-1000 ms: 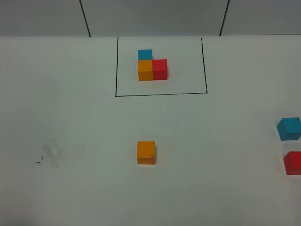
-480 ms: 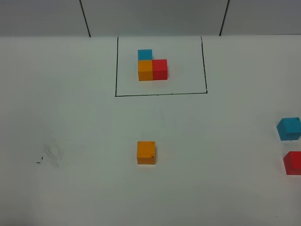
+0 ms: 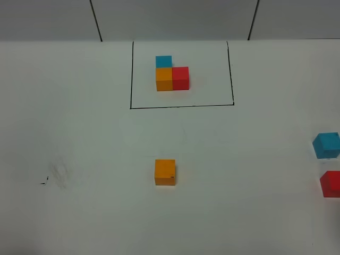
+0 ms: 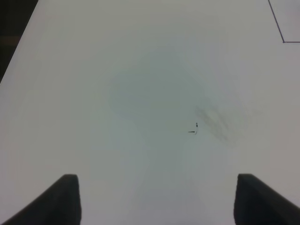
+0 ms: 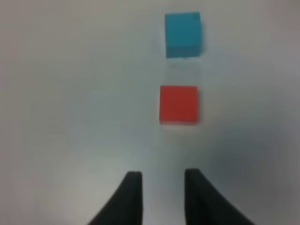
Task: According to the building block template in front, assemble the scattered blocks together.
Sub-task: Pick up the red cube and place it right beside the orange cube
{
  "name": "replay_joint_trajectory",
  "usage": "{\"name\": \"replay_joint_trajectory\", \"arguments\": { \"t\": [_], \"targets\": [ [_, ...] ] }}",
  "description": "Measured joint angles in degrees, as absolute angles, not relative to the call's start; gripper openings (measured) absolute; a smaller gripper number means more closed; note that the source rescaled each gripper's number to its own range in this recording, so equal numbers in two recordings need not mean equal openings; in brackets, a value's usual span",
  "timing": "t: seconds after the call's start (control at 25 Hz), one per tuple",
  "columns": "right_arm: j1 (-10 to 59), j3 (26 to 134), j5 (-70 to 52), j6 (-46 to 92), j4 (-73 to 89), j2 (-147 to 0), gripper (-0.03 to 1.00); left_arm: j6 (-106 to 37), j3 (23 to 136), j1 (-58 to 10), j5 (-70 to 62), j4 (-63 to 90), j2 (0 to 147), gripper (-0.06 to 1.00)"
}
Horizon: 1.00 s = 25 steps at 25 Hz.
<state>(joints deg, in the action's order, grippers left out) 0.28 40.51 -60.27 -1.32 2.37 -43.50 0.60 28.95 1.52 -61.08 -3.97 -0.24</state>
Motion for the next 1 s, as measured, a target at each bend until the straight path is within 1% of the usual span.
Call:
{"name": "replay_joint_trajectory", "arguments": {
  "t": [0.12, 0.24, 0.28, 0.32, 0.36, 0.44, 0.56, 1.0],
  "targets": [
    [0.28, 42.94, -60.97, 0.00, 2.37, -51.36, 0.47, 0.54, 28.95, 1.52, -61.08, -3.97, -0.24, 0.68],
    [0.28, 44.37, -61.10, 1.50, 2.31, -56.44, 0.79, 0.54, 28.95, 1.52, -61.08, -3.97, -0.24, 0.68],
    [0.28, 44.55, -60.95, 1.74, 2.19, -57.65, 0.87, 0.54, 28.95, 1.52, -61.08, -3.97, -0.24, 0.68],
    [0.28, 44.55, -60.57, 1.74, 1.91, -58.67, 0.93, 0.54, 28.95, 1.52, -61.08, -3.97, -0.24, 0.68],
    [0.28, 44.59, -60.16, 1.59, 1.41, -59.45, 0.97, 0.54, 28.95, 1.52, -61.08, -3.97, -0.24, 0.68],
    [0.28, 44.61, -59.33, 0.56, 0.39, -61.42, 1.00, 0.54, 28.95, 1.52, -61.08, -3.97, -0.24, 0.68],
    [0.28, 44.61, -58.39, -0.93, -1.71, -64.66, 1.00, 0.54, 28.95, 1.52, -61.08, -3.97, -0.24, 0.68],
    [0.28, 44.65, -47.62, -2.67, -2.86, -78.67, 1.00, 0.54, 28.95, 1.52, -61.08, -3.97, -0.24, 0.68]
  ]
}}
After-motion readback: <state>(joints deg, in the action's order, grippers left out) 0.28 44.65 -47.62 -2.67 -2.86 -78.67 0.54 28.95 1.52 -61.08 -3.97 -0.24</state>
